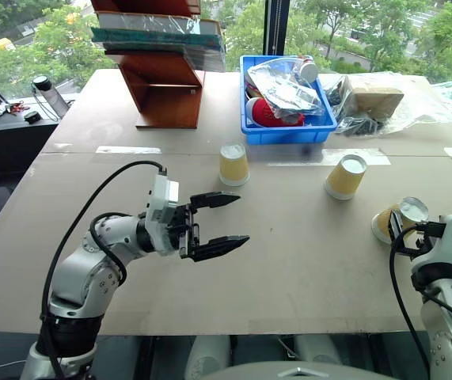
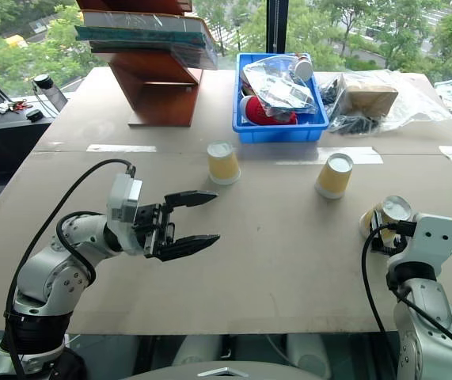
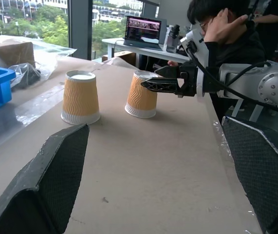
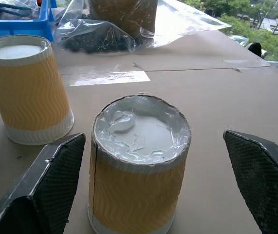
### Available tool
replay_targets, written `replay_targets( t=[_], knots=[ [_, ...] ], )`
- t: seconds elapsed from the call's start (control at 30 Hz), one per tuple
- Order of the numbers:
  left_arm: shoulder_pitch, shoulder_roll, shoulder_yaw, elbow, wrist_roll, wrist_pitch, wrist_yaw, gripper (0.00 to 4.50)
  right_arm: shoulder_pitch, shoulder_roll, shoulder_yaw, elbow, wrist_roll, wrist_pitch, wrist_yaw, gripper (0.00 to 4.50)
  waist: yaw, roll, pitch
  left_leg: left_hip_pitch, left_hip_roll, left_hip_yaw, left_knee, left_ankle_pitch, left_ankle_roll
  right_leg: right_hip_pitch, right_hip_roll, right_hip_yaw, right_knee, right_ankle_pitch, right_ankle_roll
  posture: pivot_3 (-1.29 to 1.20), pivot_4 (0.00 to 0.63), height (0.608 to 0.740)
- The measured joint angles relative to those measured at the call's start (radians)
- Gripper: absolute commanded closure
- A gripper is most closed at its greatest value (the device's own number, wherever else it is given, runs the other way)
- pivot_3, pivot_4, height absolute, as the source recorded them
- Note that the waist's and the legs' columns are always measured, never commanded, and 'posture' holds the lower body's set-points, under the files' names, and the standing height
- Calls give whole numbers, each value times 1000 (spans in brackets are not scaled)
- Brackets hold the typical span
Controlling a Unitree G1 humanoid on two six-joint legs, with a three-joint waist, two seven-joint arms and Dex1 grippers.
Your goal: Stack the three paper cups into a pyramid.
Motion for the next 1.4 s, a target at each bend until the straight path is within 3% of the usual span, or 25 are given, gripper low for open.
replay_targets(
  t=[0.13,0.27,0.57,0.7,0.83,1.13,1.4],
  knots=[
    [11,1,0,-27,0,0,8,0,-25,-27,-25,0,32,37,6,1259,-1,0,0,0,0,0,0,0,0,0,0,0,0,0,0,0,150,740],
    [19,4,1,-29,0,0,11,0,-36,-50,-43,0,55,51,14,3188,-1,0,0,0,0,0,0,0,0,0,0,0,0,0,0,0,150,740],
    [27,10,1,-29,1,-2,11,0,-16,-79,-48,1,93,44,59,3188,0,0,0,0,0,0,0,0,0,0,0,0,0,0,0,0,150,740],
    [27,10,1,-29,2,-2,15,0,15,-115,-46,5,91,11,97,2096,0,0,0,0,0,0,0,0,0,0,0,0,0,0,0,0,150,740],
    [27,10,1,-29,2,-3,19,0,22,-141,-39,26,70,-19,111,31,-1,0,0,0,0,0,0,0,0,0,0,0,0,0,0,0,150,740],
    [29,3,-2,-34,2,-2,39,0,6,-150,-36,58,-14,-68,81,31,0,0,0,0,0,0,0,0,0,0,0,0,0,0,0,0,150,740],
    [29,5,-2,-46,1,-2,39,0,-67,-116,-49,194,32,-68,75,31,-1,1,0,0,0,0,-1,0,0,0,0,1,0,0,0,0,150,740]
  ],
)
